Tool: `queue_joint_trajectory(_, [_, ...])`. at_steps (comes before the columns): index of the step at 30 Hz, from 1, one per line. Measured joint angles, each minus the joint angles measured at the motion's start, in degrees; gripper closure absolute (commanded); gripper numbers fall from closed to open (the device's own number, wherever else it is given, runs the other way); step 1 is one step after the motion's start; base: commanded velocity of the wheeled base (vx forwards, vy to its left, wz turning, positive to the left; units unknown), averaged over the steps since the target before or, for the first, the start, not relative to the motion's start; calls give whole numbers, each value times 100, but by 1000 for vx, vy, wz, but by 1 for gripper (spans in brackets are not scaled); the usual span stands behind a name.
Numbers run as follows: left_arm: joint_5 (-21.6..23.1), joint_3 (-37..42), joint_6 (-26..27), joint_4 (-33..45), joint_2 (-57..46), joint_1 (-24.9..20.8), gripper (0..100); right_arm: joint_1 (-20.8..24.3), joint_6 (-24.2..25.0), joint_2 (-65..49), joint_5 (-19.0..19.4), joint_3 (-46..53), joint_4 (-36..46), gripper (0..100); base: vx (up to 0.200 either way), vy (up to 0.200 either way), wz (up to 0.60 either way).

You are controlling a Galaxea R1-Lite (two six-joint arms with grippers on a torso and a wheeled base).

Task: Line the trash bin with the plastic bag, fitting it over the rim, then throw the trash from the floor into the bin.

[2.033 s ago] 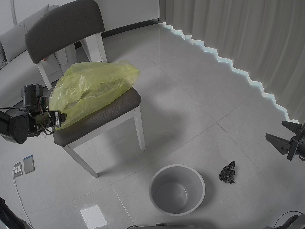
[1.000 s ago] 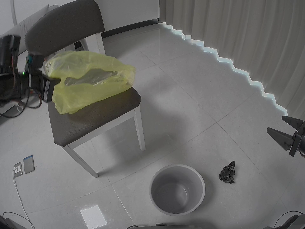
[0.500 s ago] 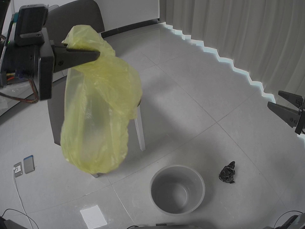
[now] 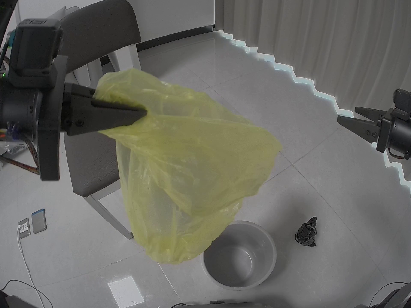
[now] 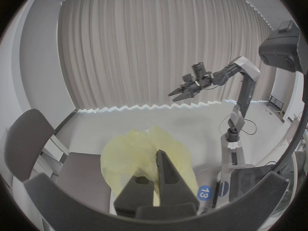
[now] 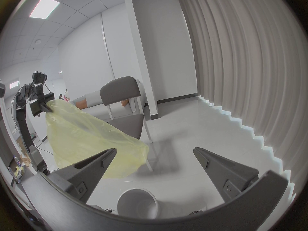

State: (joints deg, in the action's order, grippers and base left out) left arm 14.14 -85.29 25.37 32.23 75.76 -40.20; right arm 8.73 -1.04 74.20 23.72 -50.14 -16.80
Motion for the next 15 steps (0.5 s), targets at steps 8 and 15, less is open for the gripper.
queue_joint_trajectory(8, [-21,-295,-217,160,141,-662,100,85,2,951,202,-697,-20,0,0,0,0])
queue_joint_trajectory(15, [-57,-346,-255,123,246,-929,100,286,-35,1502,235,-713,2,0,0,0,0])
